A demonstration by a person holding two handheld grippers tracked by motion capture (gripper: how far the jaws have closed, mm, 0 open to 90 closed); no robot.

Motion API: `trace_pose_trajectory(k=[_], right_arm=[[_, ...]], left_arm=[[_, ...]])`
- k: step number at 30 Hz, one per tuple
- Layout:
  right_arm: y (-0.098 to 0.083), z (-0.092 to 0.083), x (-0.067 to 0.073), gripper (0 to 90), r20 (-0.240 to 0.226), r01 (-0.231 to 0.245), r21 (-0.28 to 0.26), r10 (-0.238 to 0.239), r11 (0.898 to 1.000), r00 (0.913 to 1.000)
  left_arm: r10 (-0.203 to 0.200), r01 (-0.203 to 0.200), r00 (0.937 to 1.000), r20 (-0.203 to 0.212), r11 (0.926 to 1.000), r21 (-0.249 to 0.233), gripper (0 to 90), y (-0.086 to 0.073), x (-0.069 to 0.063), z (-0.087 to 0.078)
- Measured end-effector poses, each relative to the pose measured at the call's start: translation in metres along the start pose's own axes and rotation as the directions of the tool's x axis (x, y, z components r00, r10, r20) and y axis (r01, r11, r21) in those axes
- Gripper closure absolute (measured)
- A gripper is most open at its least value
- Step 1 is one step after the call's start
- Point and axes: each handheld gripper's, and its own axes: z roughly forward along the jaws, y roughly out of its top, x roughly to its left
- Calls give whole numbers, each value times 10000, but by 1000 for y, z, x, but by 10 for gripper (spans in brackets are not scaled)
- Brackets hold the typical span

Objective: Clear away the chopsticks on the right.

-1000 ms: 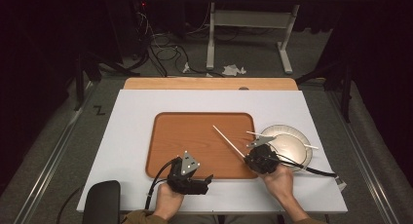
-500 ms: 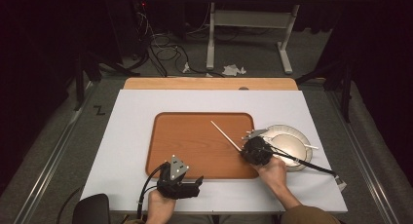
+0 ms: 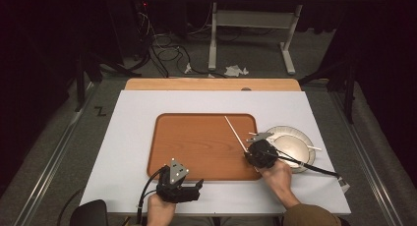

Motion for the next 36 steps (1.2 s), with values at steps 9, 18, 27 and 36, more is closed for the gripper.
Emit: trace_pose_trajectory(k=[9,18,27,36], right_arm=[[-3,-31,-5,698,-785,-35,-1210,-61,9926,9969],[-11,-53,-13,718,-1035,-244,-1689,68,9853,9946],[-29,-84,-31,748,-487,-566,-2133,473,9753,9977],[-52,-110,-53,750,156,-1183,-2576,1266,9590,9918]], left_arm=[[144,-145,9998,114,9998,111,163,2,-1,5],[487,-491,9980,406,9988,85,163,8,-4,12],[935,-946,9914,917,9955,71,163,17,-10,23],[1187,-1202,9849,1260,9927,38,163,24,-14,32]])
